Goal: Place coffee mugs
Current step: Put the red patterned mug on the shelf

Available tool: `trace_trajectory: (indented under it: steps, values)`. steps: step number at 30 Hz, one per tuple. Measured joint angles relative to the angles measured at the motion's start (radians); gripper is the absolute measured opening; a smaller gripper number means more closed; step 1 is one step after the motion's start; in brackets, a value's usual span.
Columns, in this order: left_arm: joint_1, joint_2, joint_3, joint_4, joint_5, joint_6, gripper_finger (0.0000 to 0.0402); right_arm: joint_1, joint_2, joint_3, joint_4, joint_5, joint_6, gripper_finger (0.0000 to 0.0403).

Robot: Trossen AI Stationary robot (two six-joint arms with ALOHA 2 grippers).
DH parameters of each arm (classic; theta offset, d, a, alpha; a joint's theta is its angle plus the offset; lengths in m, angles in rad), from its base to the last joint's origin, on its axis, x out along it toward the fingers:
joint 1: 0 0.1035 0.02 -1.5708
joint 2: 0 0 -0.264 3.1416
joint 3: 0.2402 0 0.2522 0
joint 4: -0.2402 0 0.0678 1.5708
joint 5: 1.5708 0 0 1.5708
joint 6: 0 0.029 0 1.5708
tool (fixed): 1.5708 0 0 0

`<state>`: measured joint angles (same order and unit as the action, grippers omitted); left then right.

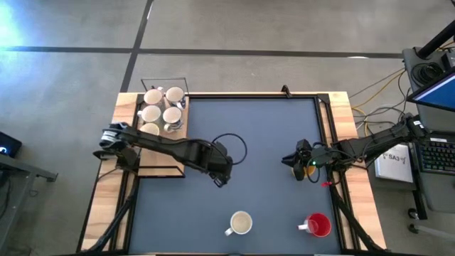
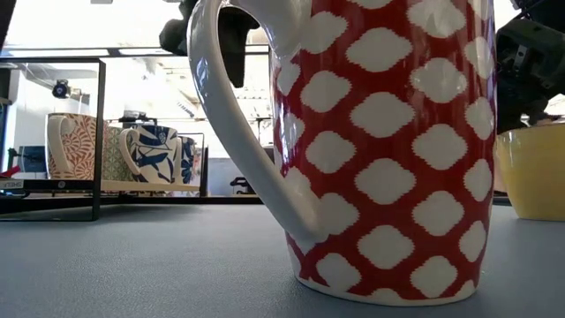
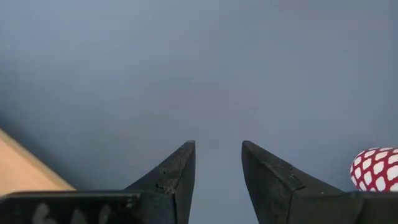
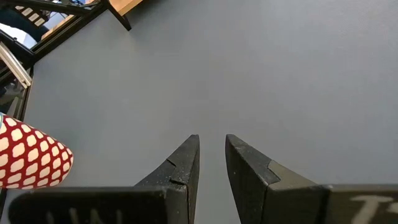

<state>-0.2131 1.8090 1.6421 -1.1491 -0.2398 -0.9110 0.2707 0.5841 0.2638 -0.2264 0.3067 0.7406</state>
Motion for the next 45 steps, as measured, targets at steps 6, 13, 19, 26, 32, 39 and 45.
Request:
trace_trajectory:
  steps: [6, 13, 19, 26, 32, 39, 45]
  values:
    - [-0.001, 0.016, 0.000, 0.058, 0.047, 0.091, 0.0114, 0.000, 0.000, 0.000, 0.000, 0.000, 0.000, 0.0068]
    - [-0.023, 0.030, 0.000, 0.081, 0.094, 0.199, 0.0114, 0.000, 0.000, 0.000, 0.000, 0.000, 0.000, 0.0068]
    - [-0.074, 0.053, 0.000, 0.147, 0.107, 0.252, 0.0114, 0.000, 0.000, 0.000, 0.000, 0.000, 0.000, 0.0068]
    - [-0.137, 0.102, -0.001, 0.263, 0.176, 0.236, 0.0114, 0.000, 0.000, 0.000, 0.000, 0.000, 0.000, 0.0068]
    - [-0.168, 0.116, -0.001, 0.373, 0.202, 0.154, 0.0114, 0.000, 0.000, 0.000, 0.000, 0.000, 0.000, 0.0068]
    - [-0.204, 0.121, -0.002, 0.494, 0.205, 0.075, 0.0114, 0.000, 0.000, 0.000, 0.000, 0.000, 0.000, 0.0068]
    - [-0.222, 0.149, -0.002, 0.518, 0.192, 0.041, 0.0114, 0.000, 0.000, 0.000, 0.000, 0.000, 0.000, 0.0068]
